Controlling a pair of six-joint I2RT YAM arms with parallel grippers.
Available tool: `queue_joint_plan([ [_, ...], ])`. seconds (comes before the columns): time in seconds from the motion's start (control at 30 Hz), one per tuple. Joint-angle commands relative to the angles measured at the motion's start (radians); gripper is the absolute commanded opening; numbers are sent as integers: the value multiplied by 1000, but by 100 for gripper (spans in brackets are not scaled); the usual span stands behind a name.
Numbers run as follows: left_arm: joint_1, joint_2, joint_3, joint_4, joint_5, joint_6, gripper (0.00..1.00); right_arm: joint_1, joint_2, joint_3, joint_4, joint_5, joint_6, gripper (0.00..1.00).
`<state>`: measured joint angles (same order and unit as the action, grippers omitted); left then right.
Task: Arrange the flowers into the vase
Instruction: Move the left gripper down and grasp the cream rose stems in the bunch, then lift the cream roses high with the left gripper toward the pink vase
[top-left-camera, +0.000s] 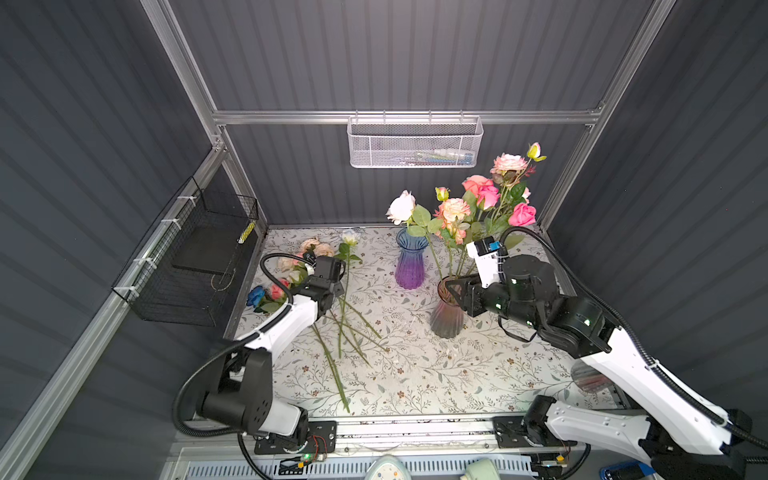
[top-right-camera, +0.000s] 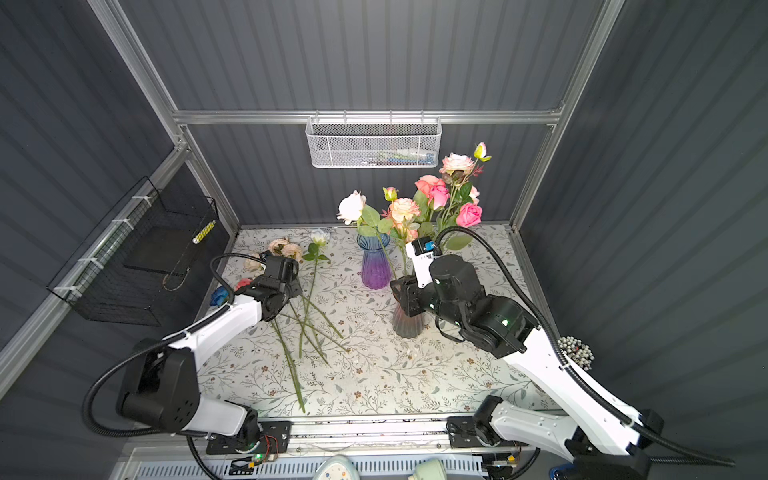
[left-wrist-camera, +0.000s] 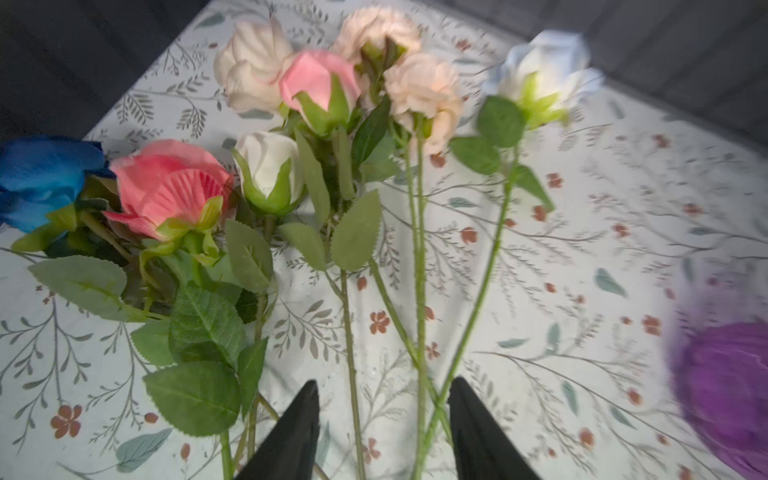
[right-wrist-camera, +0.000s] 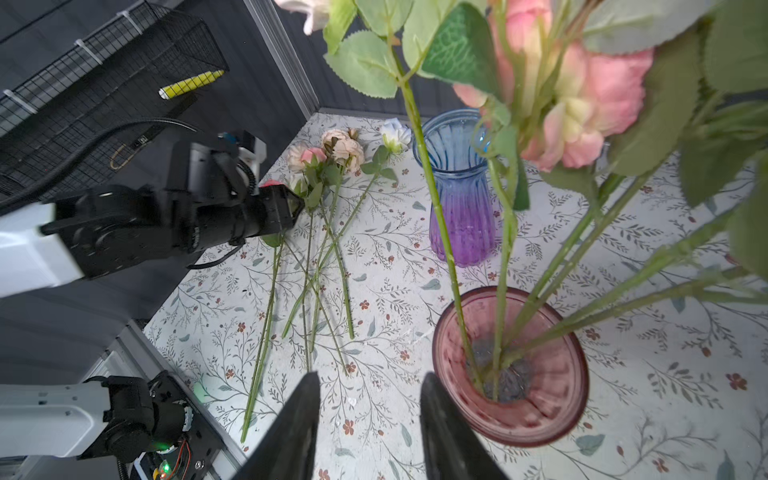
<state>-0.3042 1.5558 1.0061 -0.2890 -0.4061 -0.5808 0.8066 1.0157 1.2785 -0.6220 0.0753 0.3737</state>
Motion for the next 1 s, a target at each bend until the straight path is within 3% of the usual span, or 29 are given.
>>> queue_joint_plan([
  [0.0, 15, 119, 99, -78, 117, 13, 49, 2, -42, -24, 61, -13, -21, 43],
  [0.13, 42, 215, 118, 5, 199, 65, 44, 1, -74, -57, 68, -9, -33, 45],
  [0.27, 46, 280, 158, 22, 200, 95, 41, 0, -88, -76, 65, -5, -42, 45],
  [0.43, 51, 348, 212, 3, 217, 103, 21, 0, -94, -88, 73, -9, -50, 46],
  [0.7, 51, 261, 207, -38, 234, 103, 14, 0, -101, -102, 87, -16, -44, 46],
  [0.8, 50, 219, 203, -48, 257, 100, 2, 0, -99, -105, 95, -23, -40, 46],
  [0.97, 50, 152, 201, -62, 318, 87, 3, 0, -98, -106, 103, -37, -33, 48],
])
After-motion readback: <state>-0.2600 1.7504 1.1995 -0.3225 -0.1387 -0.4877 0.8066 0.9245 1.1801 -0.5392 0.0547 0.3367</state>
